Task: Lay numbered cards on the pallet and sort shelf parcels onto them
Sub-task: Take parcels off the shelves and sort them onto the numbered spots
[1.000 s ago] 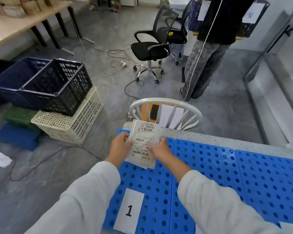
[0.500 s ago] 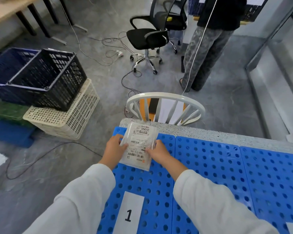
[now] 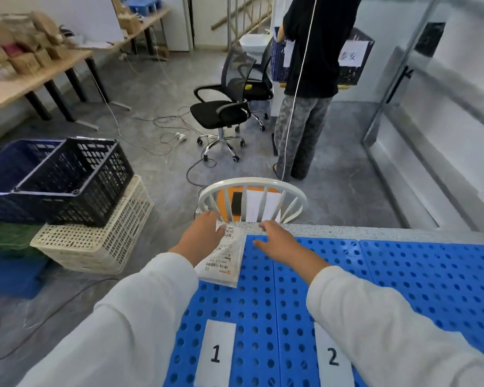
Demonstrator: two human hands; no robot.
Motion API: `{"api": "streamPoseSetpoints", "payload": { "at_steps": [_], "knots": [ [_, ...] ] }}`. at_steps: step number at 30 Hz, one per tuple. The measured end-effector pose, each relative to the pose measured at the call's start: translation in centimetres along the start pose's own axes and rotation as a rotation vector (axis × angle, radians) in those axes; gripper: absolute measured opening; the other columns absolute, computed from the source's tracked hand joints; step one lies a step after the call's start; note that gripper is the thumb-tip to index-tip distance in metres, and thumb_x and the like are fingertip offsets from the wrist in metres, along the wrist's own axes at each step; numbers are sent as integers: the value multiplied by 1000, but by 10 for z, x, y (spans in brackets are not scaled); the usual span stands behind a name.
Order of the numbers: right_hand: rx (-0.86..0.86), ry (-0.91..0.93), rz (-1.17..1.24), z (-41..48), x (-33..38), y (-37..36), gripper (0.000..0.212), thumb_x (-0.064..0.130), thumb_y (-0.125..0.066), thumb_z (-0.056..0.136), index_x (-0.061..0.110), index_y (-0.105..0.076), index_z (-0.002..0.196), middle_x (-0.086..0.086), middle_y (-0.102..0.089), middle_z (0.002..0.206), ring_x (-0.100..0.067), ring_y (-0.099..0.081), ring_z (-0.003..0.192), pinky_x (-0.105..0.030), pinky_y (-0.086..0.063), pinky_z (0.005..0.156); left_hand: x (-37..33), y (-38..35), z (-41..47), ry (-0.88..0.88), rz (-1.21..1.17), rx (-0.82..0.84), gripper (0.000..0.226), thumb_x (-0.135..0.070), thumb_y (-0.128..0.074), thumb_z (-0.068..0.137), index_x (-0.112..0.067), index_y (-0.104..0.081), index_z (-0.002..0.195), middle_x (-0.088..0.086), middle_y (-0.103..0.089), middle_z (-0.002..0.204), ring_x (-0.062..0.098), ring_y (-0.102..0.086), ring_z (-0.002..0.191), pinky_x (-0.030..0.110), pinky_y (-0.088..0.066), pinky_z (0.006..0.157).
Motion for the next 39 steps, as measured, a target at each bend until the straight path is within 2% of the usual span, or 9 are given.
{"api": "streamPoseSetpoints", "payload": {
  "at_steps": [2, 5, 8, 13, 19, 22, 30, 35, 39],
  "knots": [
    [-70, 49, -158, -19, 7, 24, 60, 44, -56, 93, 14, -38, 141, -4, -43, 141, -28, -49, 123, -41, -43, 100, -29, 12, -3, -121, 96, -29, 35, -27, -47, 97, -13, -50, 129, 4, -55, 129, 22, -53, 115, 34, -46, 91],
    [-198, 51, -248, -56, 2, 55, 64, 49, -57, 90, 13, -39, 140, -6, -49, 136, -29, -47, 123, -41, -43, 100, -76, 17, -11, -341, 237, -54, 35, -27, -45, 96, -12, -50, 128, 3, -52, 131, 24, -47, 123, 36, -42, 97],
    [-278, -17, -277, -93, -22, 80, 66, 51, -57, 89, 14, -39, 140, -6, -47, 138, -30, -45, 124, -40, -41, 102, -119, 11, -20, -440, 290, -59, 44, -32, -46, 96, -14, -46, 136, 1, -49, 138, 21, -44, 129, 35, -39, 101],
    [-337, -149, -327, -162, -80, 119, 68, 54, -52, 91, 11, -36, 141, -8, -44, 139, -31, -45, 124, -39, -39, 102, -207, -12, -46, -592, 300, -60, 45, -36, -47, 96, -14, -44, 135, 2, -50, 134, 20, -45, 126, 32, -39, 98],
    [-475, -293, -256, -253, -149, 168, 66, 51, -54, 92, 6, -38, 139, -12, -44, 139, -32, -46, 124, -39, -39, 102, -335, -42, -82, -776, 279, -3, 58, -35, -50, 94, -11, -35, 144, 4, -40, 148, 20, -32, 139, 31, -23, 114],
    [-546, -359, -218, -307, -188, 191, 67, 49, -54, 92, 6, -35, 140, -12, -45, 138, -31, -49, 120, -38, -43, 97, -403, -63, -109, -871, 259, 8, 58, -37, -50, 94, -12, -35, 144, 3, -40, 147, 19, -31, 139, 30, -23, 114],
    [-633, -583, -168, -473, -310, 213, 75, 51, -52, 93, 8, -24, 148, -12, -36, 147, -30, -45, 127, -41, -43, 102, -573, -148, -215, -1189, 293, 101, 55, -36, -48, 96, -10, -36, 143, 6, -44, 143, 19, -39, 133, 30, -30, 111],
    [-700, -713, -78, -582, -377, 208, 63, 47, -57, 89, 12, -37, 138, -10, -48, 133, -27, -51, 117, -36, -45, 91, -651, -212, -291, -1353, 288, 170, 54, -37, -46, 98, -10, -36, 143, 5, -43, 144, 19, -38, 133, 28, -28, 111],
    [-728, -869, -18, -659, -420, 188, 62, 47, -57, 88, 9, -40, 135, -12, -49, 132, -29, -53, 115, -38, -46, 91, -698, -261, -347, -1463, 300, 215, 48, -36, -45, 98, -11, -41, 138, 6, -48, 138, 20, -43, 127, 29, -33, 107]
  ]
}}
Point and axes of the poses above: each hand's wrist, its own z-axis towards the middle knuckle, its own y-axis out of the back of the hand, x = y × z, the point moved 5 cm from there along z, towards the middle knuckle
